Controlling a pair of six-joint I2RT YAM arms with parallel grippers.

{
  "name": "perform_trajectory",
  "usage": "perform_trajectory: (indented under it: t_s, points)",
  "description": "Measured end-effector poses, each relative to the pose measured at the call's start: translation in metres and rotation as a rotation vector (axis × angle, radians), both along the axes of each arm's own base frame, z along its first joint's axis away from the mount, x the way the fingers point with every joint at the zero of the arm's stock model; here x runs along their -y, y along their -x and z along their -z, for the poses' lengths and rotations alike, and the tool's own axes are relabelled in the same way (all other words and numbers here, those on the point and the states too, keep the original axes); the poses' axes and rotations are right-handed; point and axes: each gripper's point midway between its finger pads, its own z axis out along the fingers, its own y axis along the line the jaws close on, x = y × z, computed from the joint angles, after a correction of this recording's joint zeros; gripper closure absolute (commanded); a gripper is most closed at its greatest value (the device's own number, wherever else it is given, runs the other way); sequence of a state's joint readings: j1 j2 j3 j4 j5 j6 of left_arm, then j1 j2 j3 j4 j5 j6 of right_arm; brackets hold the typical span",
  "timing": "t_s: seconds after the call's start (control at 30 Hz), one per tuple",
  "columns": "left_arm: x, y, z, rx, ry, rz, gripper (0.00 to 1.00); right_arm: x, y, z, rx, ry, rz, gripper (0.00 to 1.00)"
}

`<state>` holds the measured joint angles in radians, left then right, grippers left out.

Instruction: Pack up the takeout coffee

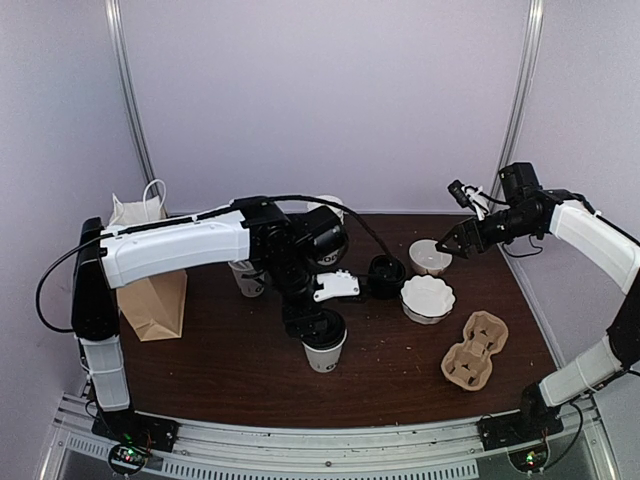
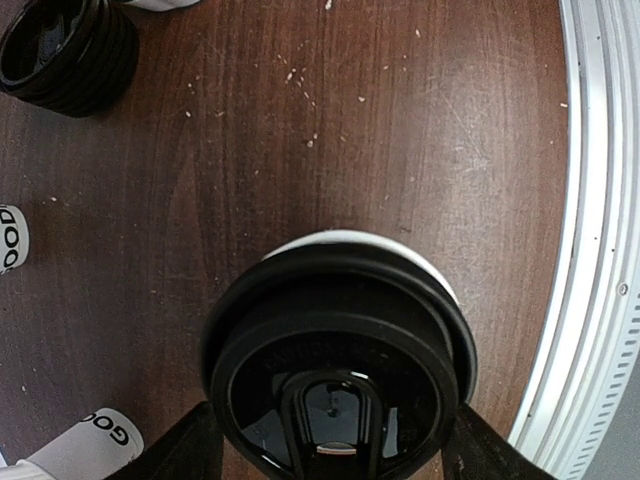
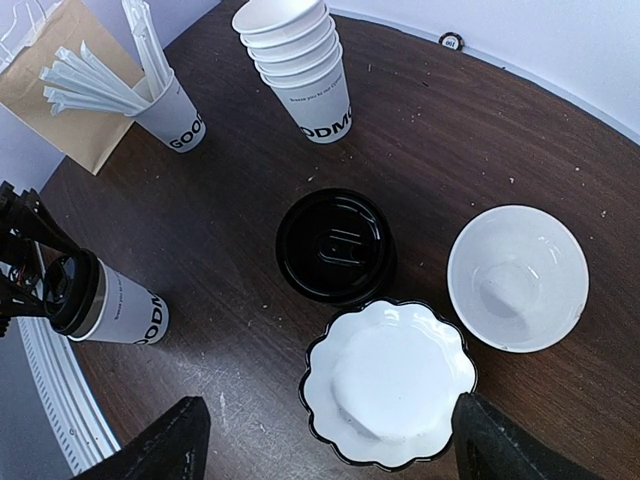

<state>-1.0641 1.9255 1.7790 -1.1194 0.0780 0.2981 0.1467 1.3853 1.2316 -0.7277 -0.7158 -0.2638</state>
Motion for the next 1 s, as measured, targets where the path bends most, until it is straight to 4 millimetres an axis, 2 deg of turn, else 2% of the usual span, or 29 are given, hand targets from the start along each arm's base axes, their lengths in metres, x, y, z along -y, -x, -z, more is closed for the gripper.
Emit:
perform_trajectory:
  t_s: [0.17,0.47,0.8,0.93,0.97,1.0]
  points:
    - [0.000,-0.001,0.009,-0.002,-0.032,0.001,0.25,0.000,0.000,-0.002,0.010,-0.001,0.000,0.13]
    - [-0.003,0.001,0.008,-0.009,-0.045,0.005,0.23,0.000,0.001,-0.002,0.011,-0.002,-0.001,0.13]
    - [0.007,0.004,0.010,-0.007,-0.042,0.021,0.22,0.000,0.002,-0.001,0.012,-0.001,-0.002,0.13]
    - [0.008,0.005,0.015,-0.009,-0.054,0.023,0.18,0.000,0.004,-0.004,0.019,-0.002,-0.002,0.13]
    - [0.007,0.004,0.015,-0.007,-0.055,0.022,0.04,0.000,0.004,-0.005,0.021,-0.003,-0.002,0.13]
    - [0.007,0.004,0.015,-0.005,-0.057,0.021,0.03,0.000,0.004,-0.006,0.024,-0.003,-0.003,0.13]
